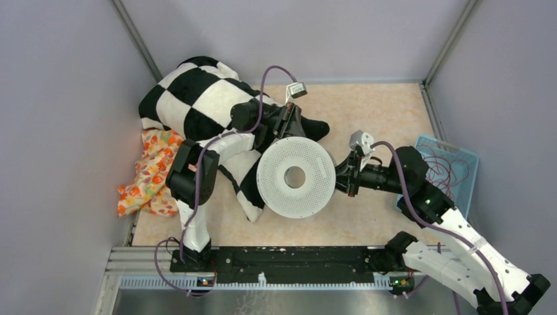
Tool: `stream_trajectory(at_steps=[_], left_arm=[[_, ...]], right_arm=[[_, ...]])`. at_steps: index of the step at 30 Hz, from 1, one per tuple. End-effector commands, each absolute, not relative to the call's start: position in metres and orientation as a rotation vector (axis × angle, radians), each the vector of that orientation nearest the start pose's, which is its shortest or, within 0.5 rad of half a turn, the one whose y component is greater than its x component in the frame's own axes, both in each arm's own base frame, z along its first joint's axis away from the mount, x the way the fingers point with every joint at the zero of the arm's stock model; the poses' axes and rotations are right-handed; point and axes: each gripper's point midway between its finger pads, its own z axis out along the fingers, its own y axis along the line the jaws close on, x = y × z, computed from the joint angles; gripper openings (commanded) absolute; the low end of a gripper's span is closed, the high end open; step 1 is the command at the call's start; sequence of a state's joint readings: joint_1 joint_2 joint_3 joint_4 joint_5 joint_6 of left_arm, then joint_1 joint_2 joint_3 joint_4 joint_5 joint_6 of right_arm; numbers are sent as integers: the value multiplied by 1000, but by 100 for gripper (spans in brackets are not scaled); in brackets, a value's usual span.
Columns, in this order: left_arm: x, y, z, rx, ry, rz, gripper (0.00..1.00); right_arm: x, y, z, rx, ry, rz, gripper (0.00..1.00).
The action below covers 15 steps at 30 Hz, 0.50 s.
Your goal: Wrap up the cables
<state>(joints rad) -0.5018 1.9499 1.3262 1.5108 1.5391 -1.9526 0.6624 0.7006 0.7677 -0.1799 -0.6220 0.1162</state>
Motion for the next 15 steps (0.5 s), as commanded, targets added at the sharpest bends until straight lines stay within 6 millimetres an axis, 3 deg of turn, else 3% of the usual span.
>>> stream_trajectory(at_steps=[1, 6, 9, 15], left_arm=[[222, -327, 370, 1197, 1383, -2057, 0], [235, -335, 386, 1196, 1409, -1980, 0], [242, -338, 388, 1202, 1438, -1947, 0], [238, -334, 393, 1281, 1413, -1922, 0]], right_arm=[[114, 246, 338, -1024, 1381, 1170, 0], [122, 244, 334, -1017, 1370, 1111, 0], [127, 243, 339, -1005, 1359, 1079, 16], [134, 240, 344, -999, 1348, 1021, 27]])
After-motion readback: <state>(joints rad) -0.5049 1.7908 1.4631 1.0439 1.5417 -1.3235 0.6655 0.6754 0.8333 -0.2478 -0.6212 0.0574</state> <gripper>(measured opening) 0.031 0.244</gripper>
